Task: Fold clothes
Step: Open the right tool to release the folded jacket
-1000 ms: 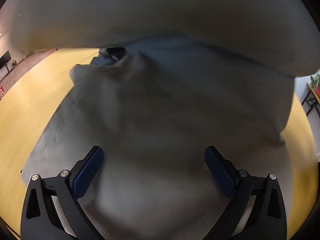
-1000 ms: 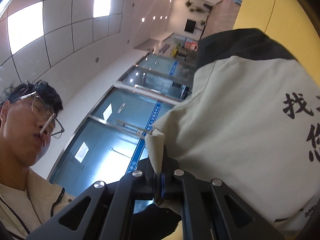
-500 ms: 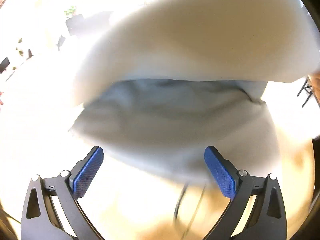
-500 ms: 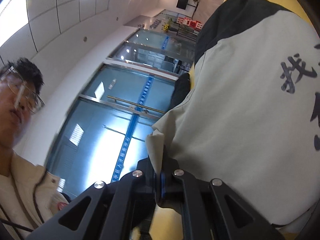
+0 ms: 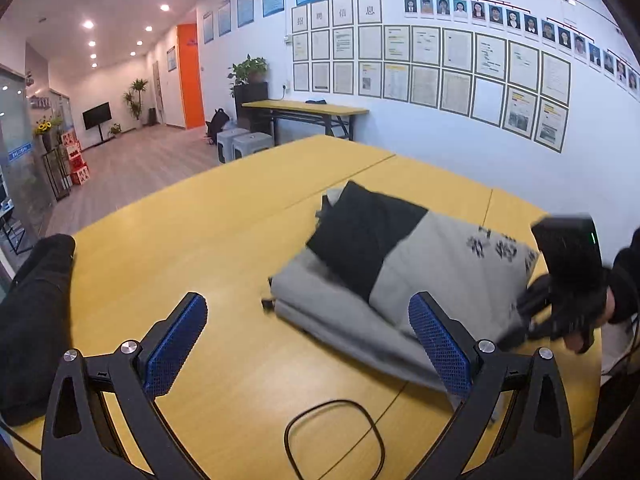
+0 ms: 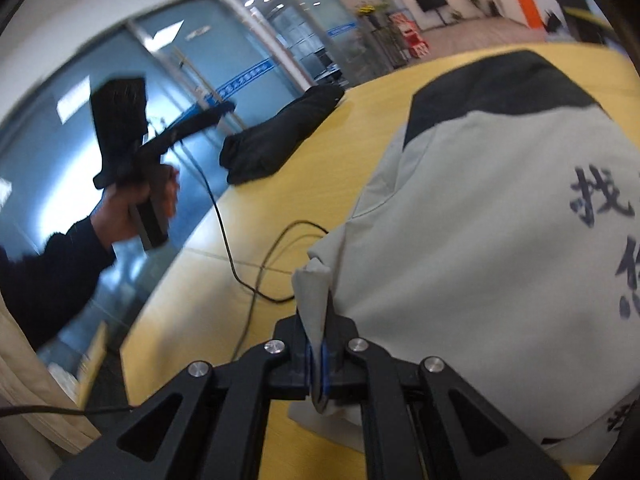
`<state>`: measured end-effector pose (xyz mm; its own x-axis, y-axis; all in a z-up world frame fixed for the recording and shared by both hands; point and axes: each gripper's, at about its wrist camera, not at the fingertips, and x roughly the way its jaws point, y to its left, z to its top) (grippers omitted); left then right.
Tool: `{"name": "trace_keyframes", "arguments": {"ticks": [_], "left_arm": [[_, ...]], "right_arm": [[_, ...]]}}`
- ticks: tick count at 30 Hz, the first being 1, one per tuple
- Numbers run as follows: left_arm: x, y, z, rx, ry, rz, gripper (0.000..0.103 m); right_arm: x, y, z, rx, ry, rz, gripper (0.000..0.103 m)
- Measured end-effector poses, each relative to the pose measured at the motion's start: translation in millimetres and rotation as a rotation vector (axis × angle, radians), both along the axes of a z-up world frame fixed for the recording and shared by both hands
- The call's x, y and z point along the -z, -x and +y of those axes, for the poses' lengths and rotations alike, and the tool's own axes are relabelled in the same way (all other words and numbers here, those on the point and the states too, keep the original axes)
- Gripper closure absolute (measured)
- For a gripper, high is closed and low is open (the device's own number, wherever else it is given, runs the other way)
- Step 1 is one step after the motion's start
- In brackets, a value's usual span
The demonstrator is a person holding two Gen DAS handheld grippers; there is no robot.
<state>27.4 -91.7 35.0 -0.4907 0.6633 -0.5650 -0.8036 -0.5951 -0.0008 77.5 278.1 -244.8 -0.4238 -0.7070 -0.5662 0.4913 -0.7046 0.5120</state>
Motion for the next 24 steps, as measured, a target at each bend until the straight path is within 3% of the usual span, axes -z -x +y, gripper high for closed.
{"name": "trace_keyframes", "arguments": {"ticks": [2,4,5,7,10,12,14,17,19,21,24], "left_arm": [[5,25,39,0.026,0.017,-0.006,0.000],[14,45,81,0.077,0.041,-0.025,0.000],[24,47,123,0.116,0.059,-0.035,0.000],[43,43,191,0.205,0.084,-0.050,0.000],[68,30,270,0.351,0.099,-0.077,0.000],[90,17,291,0.424,0.134,-0.089,0.000],[119,6,308,0.461,0.221,-0.099,0.000],[149,-10,317,0.487,0.298,-0.093,0.000],[154,-14,313,0.477,0.299,-0.095,0.000],[156,-15,310,0.473,0.300,-0.106,0.000],[157,-16,309,0.475,0.303,-0.120,0.000]], "right_arm": [[4,-11,-13,-0.054,-0.106,0.060,0.098],[21,-33,-28,-0.125,-0.250,0.130,0.084],[23,-42,-30,-0.154,-0.281,0.149,0.078],[26,-59,-34,-0.212,-0.337,0.188,0.054],[8,-67,-26,-0.236,-0.304,0.141,0.040],[-5,-73,-11,-0.248,-0.255,0.072,0.039],[-22,-88,26,-0.244,-0.196,0.028,0.039],[-52,-94,79,-0.152,-0.213,0.035,0.037],[-64,-89,106,-0.063,-0.306,0.092,0.028],[-57,-83,115,-0.034,-0.459,0.174,0.028],[-22,-72,117,-0.034,-0.701,0.193,0.028]]}}
